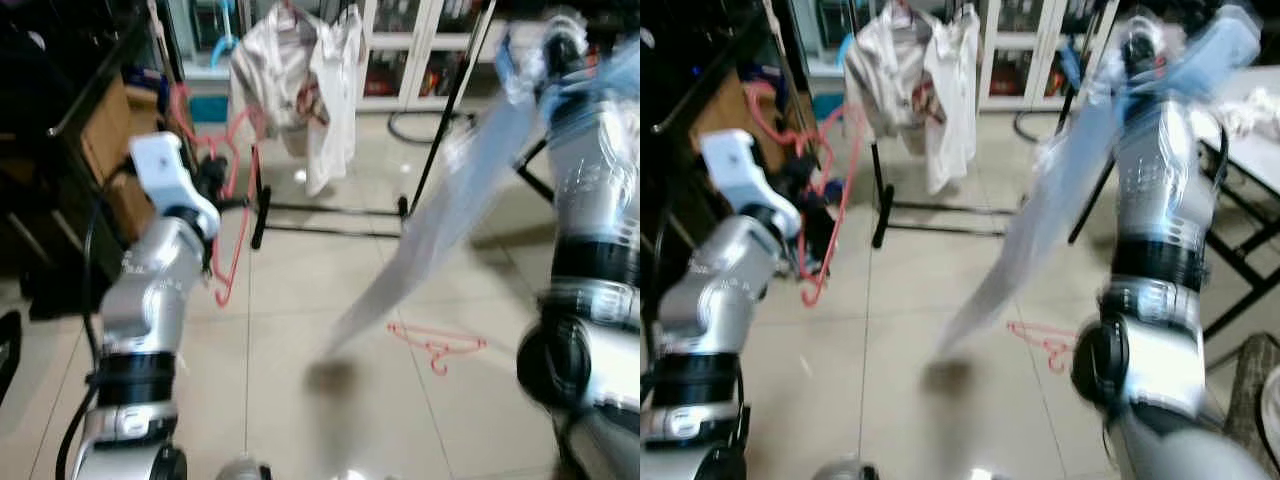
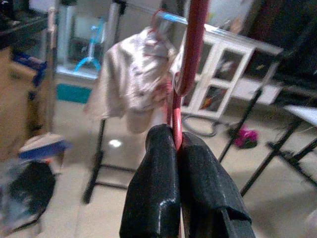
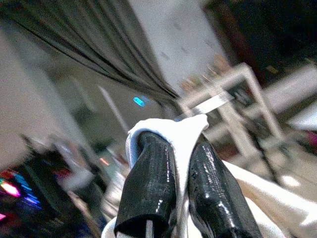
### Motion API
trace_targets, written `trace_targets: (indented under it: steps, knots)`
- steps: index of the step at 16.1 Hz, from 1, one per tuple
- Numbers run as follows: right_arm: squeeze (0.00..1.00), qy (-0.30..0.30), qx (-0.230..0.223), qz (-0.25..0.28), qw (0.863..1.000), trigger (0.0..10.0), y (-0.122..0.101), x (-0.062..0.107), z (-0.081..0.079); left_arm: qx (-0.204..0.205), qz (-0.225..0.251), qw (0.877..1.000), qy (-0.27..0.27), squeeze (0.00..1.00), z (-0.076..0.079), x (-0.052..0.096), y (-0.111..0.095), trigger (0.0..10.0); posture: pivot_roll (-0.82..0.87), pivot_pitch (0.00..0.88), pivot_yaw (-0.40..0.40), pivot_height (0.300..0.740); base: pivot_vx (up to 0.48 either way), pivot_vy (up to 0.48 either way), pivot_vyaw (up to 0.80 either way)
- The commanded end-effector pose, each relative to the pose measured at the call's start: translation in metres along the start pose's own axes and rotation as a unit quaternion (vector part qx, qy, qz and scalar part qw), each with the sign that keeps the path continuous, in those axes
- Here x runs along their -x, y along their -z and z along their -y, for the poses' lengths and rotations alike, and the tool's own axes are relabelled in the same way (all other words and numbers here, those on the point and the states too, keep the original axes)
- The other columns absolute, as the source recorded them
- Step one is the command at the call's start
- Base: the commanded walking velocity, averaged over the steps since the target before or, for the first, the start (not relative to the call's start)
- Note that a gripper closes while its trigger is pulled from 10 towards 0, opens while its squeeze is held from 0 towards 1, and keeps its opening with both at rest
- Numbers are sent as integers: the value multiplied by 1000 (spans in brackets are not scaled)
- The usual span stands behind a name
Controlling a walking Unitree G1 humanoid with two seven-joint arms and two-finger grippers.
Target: Hang hanger
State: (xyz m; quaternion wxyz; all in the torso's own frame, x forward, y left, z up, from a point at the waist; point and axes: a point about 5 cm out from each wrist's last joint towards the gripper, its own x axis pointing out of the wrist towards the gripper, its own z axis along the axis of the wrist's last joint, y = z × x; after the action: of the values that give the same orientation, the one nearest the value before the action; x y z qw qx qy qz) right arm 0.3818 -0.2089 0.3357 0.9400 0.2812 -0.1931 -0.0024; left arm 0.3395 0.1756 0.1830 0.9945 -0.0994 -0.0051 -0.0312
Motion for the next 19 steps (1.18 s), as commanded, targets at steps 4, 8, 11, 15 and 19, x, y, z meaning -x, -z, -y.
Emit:
trace_targets:
  steps: [4,8,11,15,19]
  knots:
    - [0,-80,-24,84,993,10000,-67,-9,-41,-25,-87,993,-74,0,-7,-2,39,10000,-19,0,-15,740,0,0,0]
    - [0,-26,-115,97,988,10000,-83,-13,-22,-35,-83,994,-58,0,1,-2,43,10000,-14,0,-7,740,0,0,0]
    - [0,-51,-52,76,994,10000,-74,-12,-23,-41,-80,994,-57,0,3,-5,42,10000,-9,0,-8,740,0,0,0]
    - [0,-172,358,-66,915,10000,28,21,-4,-88,-84,990,-66,0,-6,-3,47,10000,-11,0,-15,740,0,0,0]
    - [0,-188,384,-175,887,10000,112,65,26,-78,-113,988,-72,0,-7,3,68,10000,-12,0,-13,740,0,0,0]
